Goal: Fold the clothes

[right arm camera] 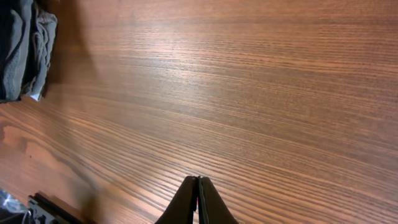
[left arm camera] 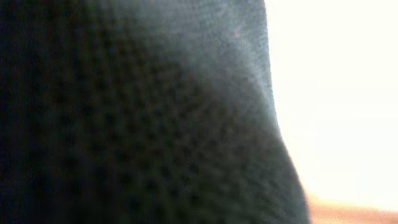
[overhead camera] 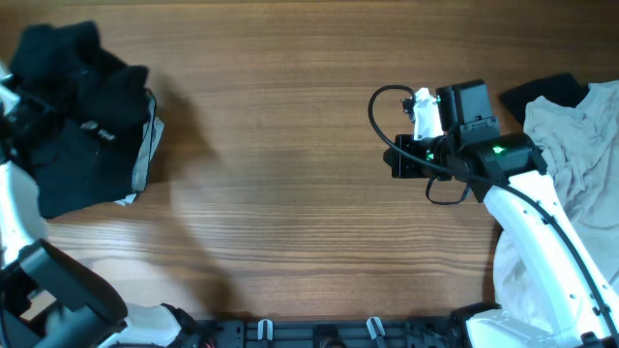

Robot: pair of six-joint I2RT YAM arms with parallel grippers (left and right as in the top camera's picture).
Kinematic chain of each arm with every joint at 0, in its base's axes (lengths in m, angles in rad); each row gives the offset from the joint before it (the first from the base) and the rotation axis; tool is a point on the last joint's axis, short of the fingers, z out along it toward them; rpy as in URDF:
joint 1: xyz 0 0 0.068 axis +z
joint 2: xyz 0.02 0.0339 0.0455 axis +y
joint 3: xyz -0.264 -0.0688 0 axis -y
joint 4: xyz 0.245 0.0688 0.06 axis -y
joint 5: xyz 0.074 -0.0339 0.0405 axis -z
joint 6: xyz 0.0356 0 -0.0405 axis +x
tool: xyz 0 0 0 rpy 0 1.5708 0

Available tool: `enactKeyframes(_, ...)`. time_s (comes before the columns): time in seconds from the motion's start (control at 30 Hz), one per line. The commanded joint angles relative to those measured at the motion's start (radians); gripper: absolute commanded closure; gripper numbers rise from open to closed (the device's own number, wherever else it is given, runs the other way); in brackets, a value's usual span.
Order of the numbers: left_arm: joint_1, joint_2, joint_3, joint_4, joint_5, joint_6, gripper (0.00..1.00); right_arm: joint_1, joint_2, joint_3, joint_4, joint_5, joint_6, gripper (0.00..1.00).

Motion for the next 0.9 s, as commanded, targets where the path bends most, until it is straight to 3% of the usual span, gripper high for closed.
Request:
enactKeyframes(0.0, 0.076, 0.073, 0.011, -0.104, -0.102, 0.026, 0.83, -0.002, 0.003, 0.006, -0.007, -0.021, 0.009, 0.94)
enactKeyframes(0.03, 0.095, 0.086, 0.011, -0.137, -0.157, 0.028, 0.60, -0.002, 0.003, 0.006, -0.007, -0.021, 0.009, 0.94)
enactKeyframes(0.07, 0.120, 0.095, 0.011, -0.179, -0.199, 0.028, 0.12, -0.002, 0.003, 0.006, -0.008, -0.021, 0.009, 0.89)
enactKeyframes(0.13, 0.166, 0.088, 0.011, -0.267, -0.198, 0.053, 0.00, -0.002, 0.003, 0.006, -0.007, -0.020, 0.008, 0.80)
enactKeyframes(0.3, 0.360, -0.029, 0.012, -0.537, -0.182, 0.102, 0.00, -0.002, 0.003, 0.006, -0.004, -0.020, 0.004, 0.70)
enactKeyframes(0.4, 0.377, -0.156, 0.012, -0.607, -0.089, 0.166, 0.00, -0.002, -0.003, 0.014, 0.022, -0.019, 0.004, 0.69)
enactKeyframes(0.47, 0.314, -0.296, 0.012, -0.605, 0.019, 0.244, 0.04, -0.002, -0.027, 0.039, 0.044, 0.005, -0.020, 0.67)
enactKeyframes(0.53, 0.166, -0.441, 0.012, -0.604, 0.040, 0.379, 0.06, -0.002, -0.067, 0.078, 0.046, 0.087, -0.027, 0.65)
enactKeyframes(0.6, -0.053, -0.579, 0.012, -0.610, -0.037, 0.440, 0.05, -0.002, -0.132, 0.127, 0.047, 0.152, -0.049, 0.61)
enactKeyframes(0.7, -0.403, -0.756, 0.012, -0.672, -0.410, 0.440, 0.00, -0.002, -0.254, 0.193, 0.043, 0.192, -0.048, 0.50)
enactKeyframes(0.73, -0.531, -0.818, 0.012, -0.716, -0.572, 0.439, 0.00, -0.002, -0.333, 0.195, 0.040, 0.196, -0.049, 0.40)
enactKeyframes(0.77, -0.646, -0.876, 0.012, -0.761, -0.685, 0.435, 0.00, -0.002, -0.387, 0.195, 0.027, 0.221, -0.048, 0.08)
enactKeyframes(0.8, -0.700, -0.904, 0.012, -0.791, -0.743, 0.436, 0.00, -0.002, -0.428, 0.195, 0.010, 0.251, -0.048, 0.00)
enactKeyframes(0.87, -0.766, -0.933, 0.012, -0.849, -0.806, 0.436, 0.00, -0.002, -0.482, 0.195, -0.009, 0.267, -0.048, 0.00)
